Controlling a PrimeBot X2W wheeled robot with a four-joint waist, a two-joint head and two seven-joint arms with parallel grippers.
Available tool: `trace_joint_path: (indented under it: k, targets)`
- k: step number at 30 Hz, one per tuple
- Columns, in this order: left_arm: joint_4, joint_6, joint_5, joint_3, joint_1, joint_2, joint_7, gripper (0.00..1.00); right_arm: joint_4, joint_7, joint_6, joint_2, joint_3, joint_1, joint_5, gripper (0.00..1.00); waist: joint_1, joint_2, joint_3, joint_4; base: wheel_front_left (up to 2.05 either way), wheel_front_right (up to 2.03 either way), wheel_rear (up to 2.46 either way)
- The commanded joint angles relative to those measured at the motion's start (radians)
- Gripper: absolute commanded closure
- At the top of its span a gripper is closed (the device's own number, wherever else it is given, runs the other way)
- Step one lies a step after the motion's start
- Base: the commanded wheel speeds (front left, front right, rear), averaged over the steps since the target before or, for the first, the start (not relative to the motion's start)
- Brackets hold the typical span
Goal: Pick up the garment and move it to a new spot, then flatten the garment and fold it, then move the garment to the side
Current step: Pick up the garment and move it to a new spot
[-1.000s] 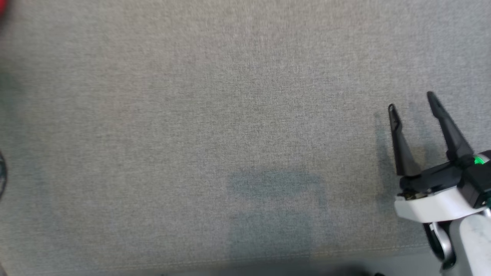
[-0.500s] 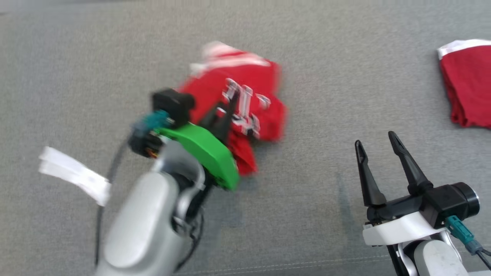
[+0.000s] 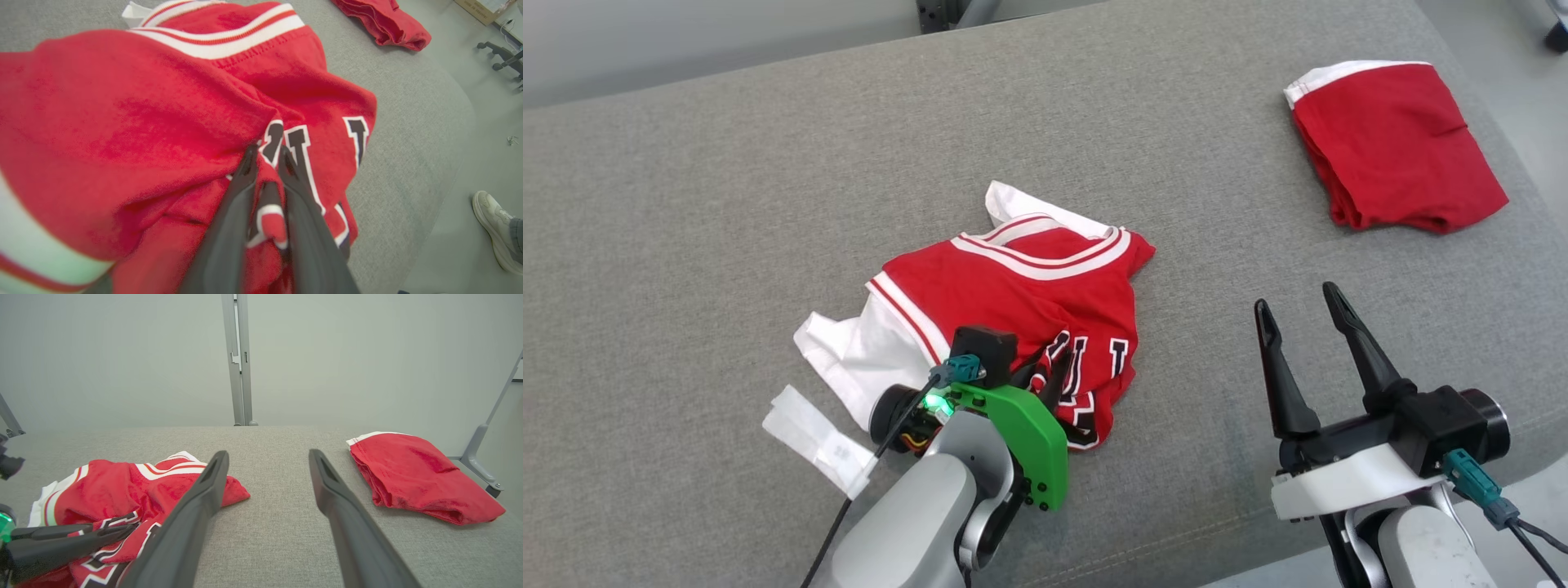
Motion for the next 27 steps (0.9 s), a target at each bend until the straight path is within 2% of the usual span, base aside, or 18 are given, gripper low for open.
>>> trace_joint_path:
  k: [1, 5, 8, 13, 17, 20, 23, 27]
  targets:
    - [0.012, -0.002, -0.017, -0.001, -0.006, 0.006, -0.017, 0.00, 0.003, -0.003, -0.001, 0.005, 0.000, 0.010, -0.003, 0.00, 0.0001, 0.0000, 0.002, -0.029, 0.00, 0.00, 0.00]
    - [0.054, -0.002, -0.041, 0.003, 0.027, 0.006, -0.102, 0.00, 0.011, -0.003, -0.001, 0.009, -0.011, 0.029, -0.007, 0.00, 0.0001, 0.0000, -0.023, -0.017, 0.00, 0.00, 0.00]
    - [0.024, -0.003, -0.048, 0.020, 0.066, 0.024, -0.164, 0.00, 0.015, -0.003, -0.001, 0.010, -0.023, 0.049, -0.012, 0.00, 0.0001, 0.0000, -0.056, 0.003, 0.00, 0.00, 0.00]
    - [-0.090, 0.058, -0.023, 0.069, 0.177, 0.105, -0.290, 0.00, 0.003, -0.003, -0.001, 0.008, -0.054, 0.094, -0.032, 0.00, 0.0001, 0.0000, -0.117, 0.047, 0.00, 0.00, 0.00]
    - [-0.170, 0.121, -0.014, 0.136, 0.282, 0.172, -0.337, 0.00, -0.006, -0.003, -0.001, 0.001, -0.089, 0.140, -0.050, 0.00, 0.0001, 0.0000, -0.162, 0.097, 0.00, 0.00, 0.00]
    - [-0.223, 0.155, -0.017, 0.204, 0.371, 0.198, -0.351, 0.00, -0.007, -0.003, -0.001, -0.004, -0.113, 0.166, -0.059, 0.00, 0.0001, 0.0000, -0.191, 0.133, 0.00, 0.00, 0.00]
    - [-0.266, 0.161, -0.003, 0.259, 0.451, 0.219, -0.353, 0.00, -0.002, -0.003, -0.001, -0.008, -0.145, 0.193, -0.068, 0.00, 0.0001, 0.0000, -0.216, 0.171, 0.00, 0.00, 0.00]
    - [-0.319, 0.138, 0.052, 0.318, 0.535, 0.236, -0.353, 0.00, 0.009, -0.003, -0.001, -0.008, -0.179, 0.203, -0.078, 0.00, 0.0001, 0.0000, -0.229, 0.215, 0.00, 0.00, 0.00]
